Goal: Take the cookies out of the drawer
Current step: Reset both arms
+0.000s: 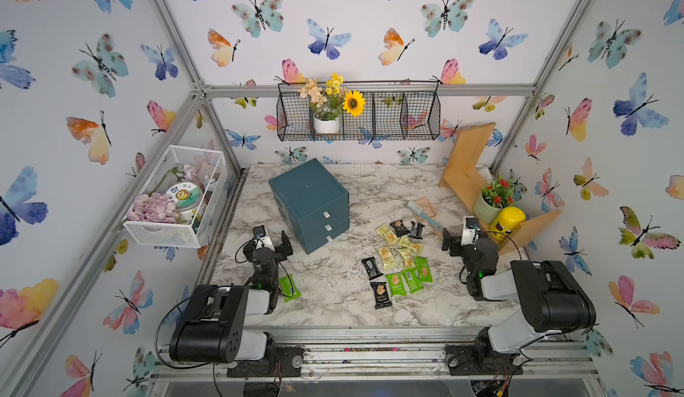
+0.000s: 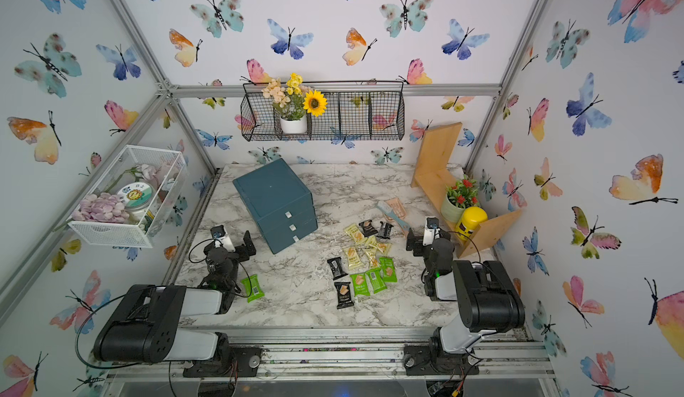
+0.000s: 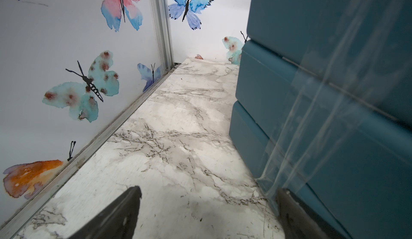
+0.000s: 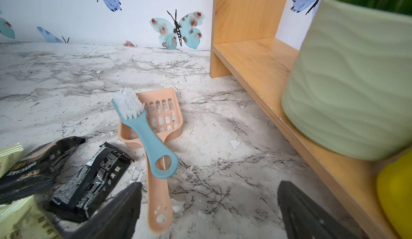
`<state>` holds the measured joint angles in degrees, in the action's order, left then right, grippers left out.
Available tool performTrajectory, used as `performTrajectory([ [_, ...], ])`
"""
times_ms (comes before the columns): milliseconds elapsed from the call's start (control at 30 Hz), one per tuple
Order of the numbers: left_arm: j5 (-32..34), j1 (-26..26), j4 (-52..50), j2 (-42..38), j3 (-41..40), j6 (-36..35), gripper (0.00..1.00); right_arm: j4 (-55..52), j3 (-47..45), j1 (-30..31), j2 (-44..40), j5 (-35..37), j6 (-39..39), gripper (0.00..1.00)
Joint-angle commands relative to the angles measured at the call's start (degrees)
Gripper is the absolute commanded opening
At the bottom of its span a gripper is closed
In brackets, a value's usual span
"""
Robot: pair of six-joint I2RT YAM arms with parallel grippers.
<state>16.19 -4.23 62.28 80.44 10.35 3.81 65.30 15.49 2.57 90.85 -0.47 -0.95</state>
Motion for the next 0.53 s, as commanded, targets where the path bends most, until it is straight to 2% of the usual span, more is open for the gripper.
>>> performTrajectory([
  [0,-1.01,-0.06,0.81,0.0,0.72,-0.77,0.98,0.49,0.51,-0.02,-0.32,-1.38,0.61,0.99],
  [500,-1.95,0.44,0.1,-0.01,1.02,-0.69,0.98,0.14,0.64,-0.02,-0.48,-1.28,0.69,0.99],
])
